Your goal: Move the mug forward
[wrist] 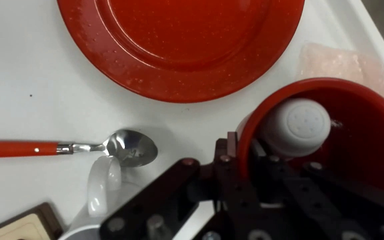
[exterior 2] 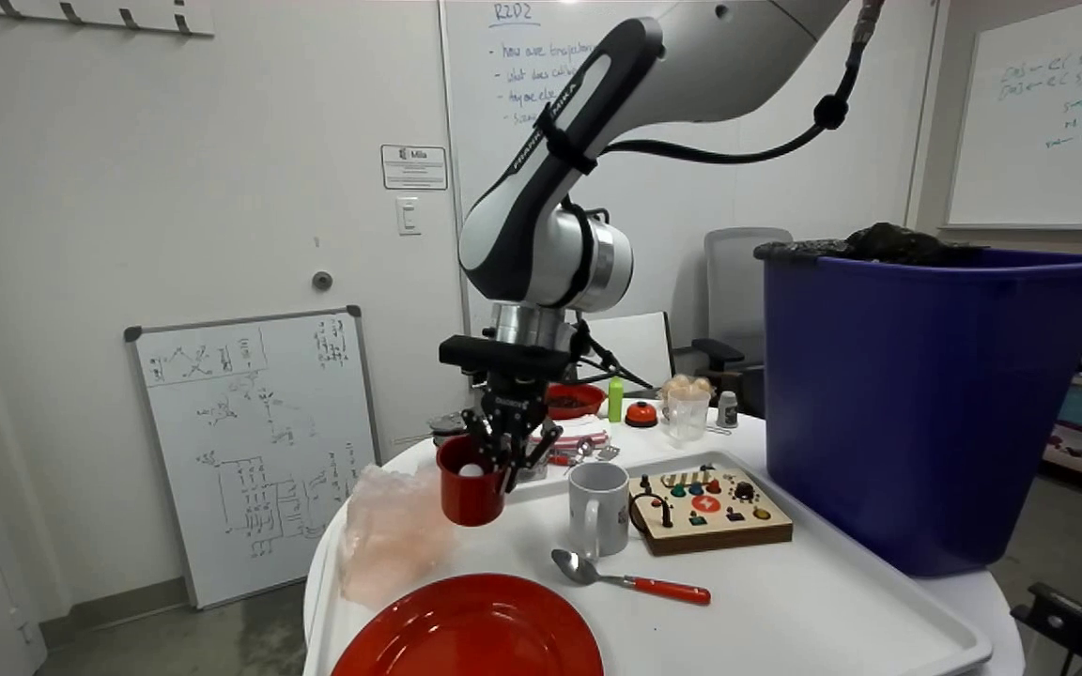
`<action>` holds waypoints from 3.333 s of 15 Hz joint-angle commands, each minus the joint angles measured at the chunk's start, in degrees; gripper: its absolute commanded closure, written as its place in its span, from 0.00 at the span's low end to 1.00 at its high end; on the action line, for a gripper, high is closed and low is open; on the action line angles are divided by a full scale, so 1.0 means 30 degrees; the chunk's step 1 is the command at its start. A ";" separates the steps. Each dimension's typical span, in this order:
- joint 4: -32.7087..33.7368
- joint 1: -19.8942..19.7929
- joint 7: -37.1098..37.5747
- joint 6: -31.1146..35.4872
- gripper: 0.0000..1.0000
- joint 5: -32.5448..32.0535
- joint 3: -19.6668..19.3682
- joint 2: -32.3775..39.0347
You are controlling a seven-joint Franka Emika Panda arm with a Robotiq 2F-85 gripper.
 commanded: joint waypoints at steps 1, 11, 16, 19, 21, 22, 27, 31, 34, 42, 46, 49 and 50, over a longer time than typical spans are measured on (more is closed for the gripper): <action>0.0764 0.0019 0.2778 0.0695 0.98 0.0800 -0.0376 0.0884; 0.1147 -0.0385 0.8103 0.3383 0.98 0.1547 -0.0050 0.1464; 0.0479 -0.0532 1.0072 0.5123 0.98 0.1508 -0.0263 0.1226; 0.0361 -0.0661 1.0796 0.5510 0.98 0.1371 -0.0266 0.1311; 0.0474 -0.0741 1.1023 0.5461 0.98 0.1342 -0.0124 0.1595; 0.0585 -0.0779 1.1079 0.5406 0.98 0.1357 -0.0012 0.1788; 0.1382 -0.0999 1.1012 0.5085 0.98 0.1470 0.0764 0.3024; 0.1964 -0.1017 1.1044 0.4928 0.98 0.1464 0.1082 0.3762; 0.2264 -0.0908 1.1300 0.4762 0.84 0.1414 0.1029 0.3973; 0.0311 -0.1419 0.9622 0.9410 0.16 0.1898 0.2830 0.2543; -0.1224 -0.1093 0.9469 1.1990 0.00 0.1906 0.2961 0.1470; -0.2666 -0.0818 0.9529 1.3963 0.00 0.1935 0.2804 0.0426; -0.3160 -0.0786 0.9422 1.4827 0.00 0.1913 0.2854 0.0095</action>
